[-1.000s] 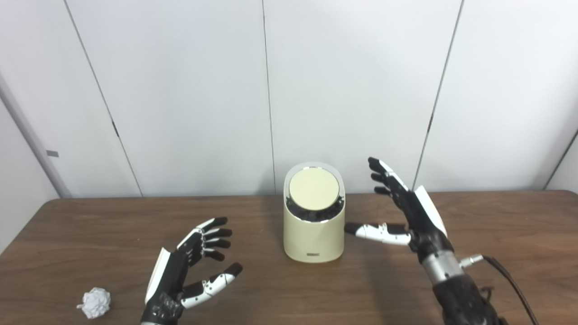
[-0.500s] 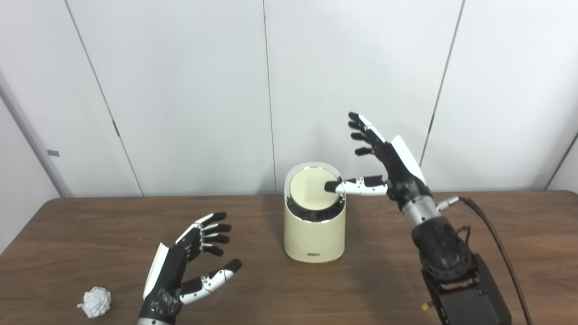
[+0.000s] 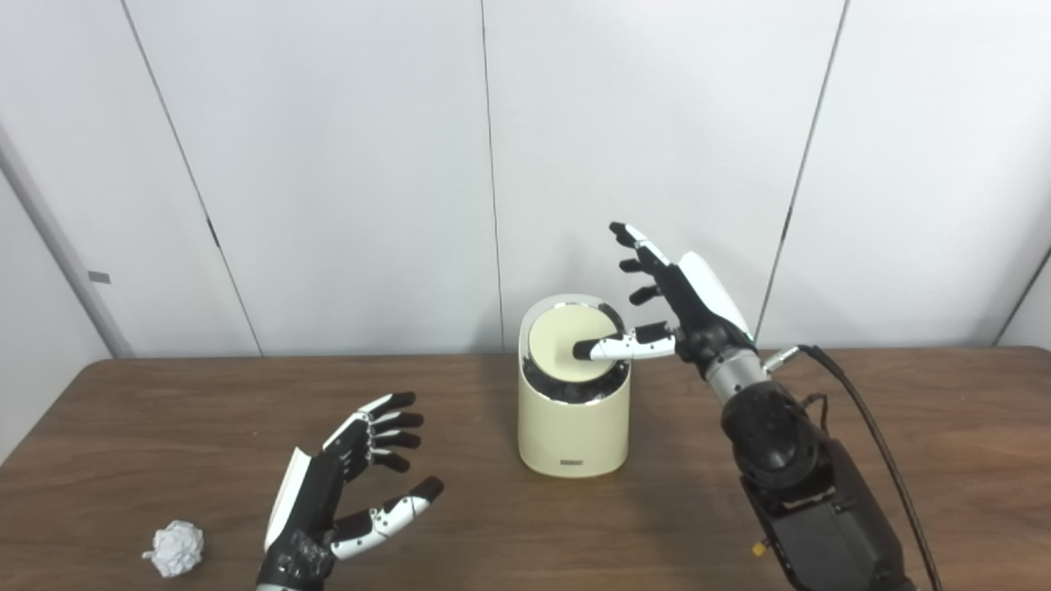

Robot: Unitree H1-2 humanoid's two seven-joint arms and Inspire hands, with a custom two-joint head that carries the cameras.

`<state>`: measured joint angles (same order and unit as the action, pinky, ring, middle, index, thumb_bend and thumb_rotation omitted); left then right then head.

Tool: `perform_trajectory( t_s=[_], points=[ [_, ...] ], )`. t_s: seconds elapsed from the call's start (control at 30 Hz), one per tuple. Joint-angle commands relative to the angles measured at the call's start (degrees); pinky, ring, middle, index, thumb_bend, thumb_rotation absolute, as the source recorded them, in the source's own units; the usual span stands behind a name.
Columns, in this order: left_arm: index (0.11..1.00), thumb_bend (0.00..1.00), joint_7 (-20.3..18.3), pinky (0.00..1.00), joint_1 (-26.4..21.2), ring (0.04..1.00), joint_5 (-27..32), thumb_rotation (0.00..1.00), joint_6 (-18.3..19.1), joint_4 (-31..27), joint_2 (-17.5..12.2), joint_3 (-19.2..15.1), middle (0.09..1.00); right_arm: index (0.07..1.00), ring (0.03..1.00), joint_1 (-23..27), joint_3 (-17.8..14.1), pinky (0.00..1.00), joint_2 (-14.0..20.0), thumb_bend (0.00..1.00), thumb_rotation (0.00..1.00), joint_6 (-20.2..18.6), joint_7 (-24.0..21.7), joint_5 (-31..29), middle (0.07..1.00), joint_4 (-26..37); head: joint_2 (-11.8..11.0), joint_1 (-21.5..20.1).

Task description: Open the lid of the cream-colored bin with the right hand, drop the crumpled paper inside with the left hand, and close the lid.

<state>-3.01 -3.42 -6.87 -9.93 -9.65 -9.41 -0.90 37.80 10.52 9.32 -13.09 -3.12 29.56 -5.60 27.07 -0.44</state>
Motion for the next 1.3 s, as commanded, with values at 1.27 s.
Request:
perform_trajectory(
  t_s=[1.27],
  points=[
    [0.821,0.66,0.46,0.59,-1.32,0.673,-0.64,0.21,-0.8,-2.67,0.24,-0.03,0.744,0.93,0.873,5.08,8.48,0.74,6.48,0.9,0.11,1.86,-3.0,8.44,0.946,-2.97,3.09,0.36]
  ],
)
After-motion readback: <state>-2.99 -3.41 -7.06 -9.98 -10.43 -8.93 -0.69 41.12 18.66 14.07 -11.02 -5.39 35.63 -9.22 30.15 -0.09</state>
